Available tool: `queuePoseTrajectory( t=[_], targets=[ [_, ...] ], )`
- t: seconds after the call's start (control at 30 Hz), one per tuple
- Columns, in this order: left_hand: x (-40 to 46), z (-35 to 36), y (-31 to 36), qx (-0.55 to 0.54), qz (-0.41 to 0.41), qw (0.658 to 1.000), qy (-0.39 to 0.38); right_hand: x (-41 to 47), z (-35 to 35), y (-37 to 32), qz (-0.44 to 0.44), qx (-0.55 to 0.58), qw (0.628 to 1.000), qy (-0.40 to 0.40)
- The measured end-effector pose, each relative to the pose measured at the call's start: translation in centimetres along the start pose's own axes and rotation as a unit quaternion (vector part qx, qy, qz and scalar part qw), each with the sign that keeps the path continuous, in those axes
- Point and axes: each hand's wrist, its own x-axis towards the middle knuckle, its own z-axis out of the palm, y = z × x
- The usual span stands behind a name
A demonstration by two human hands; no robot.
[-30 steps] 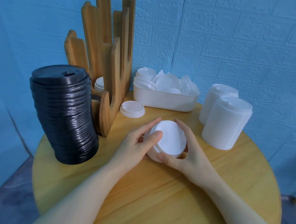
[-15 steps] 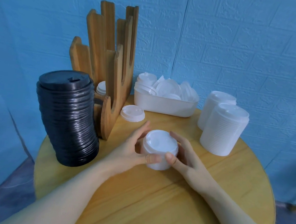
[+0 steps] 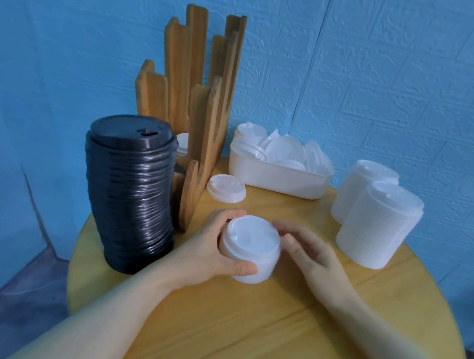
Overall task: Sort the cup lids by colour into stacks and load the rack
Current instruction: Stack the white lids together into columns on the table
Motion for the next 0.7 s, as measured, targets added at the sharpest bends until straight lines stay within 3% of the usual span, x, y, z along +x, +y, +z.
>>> queuePoseTrajectory(
  t=[0.13,0.43,0.63,0.7],
  targets=[
    [0.2,0.3,0.1,-0.035,-0.015,0.999,0.030,5.6,-0.3,0.4,0.003,-0.107,0.994,-0.022],
    [0.1,0.4,-0.2,-0.043,-0.013,0.999,0.019,15.2,2.7,2.8,0.000,-0.266,0.937,-0.228],
    [0.1,0.6,-0.1,-0.049,-0.018,0.998,0.020,12.4,1.1,3.3,-0.037,-0.316,0.935,-0.155],
    [0.0,0.6,0.0,-0.043,-0.016,0.999,0.025,10.9,0.2,3.0,-0.047,-0.372,0.920,-0.117]
  ],
)
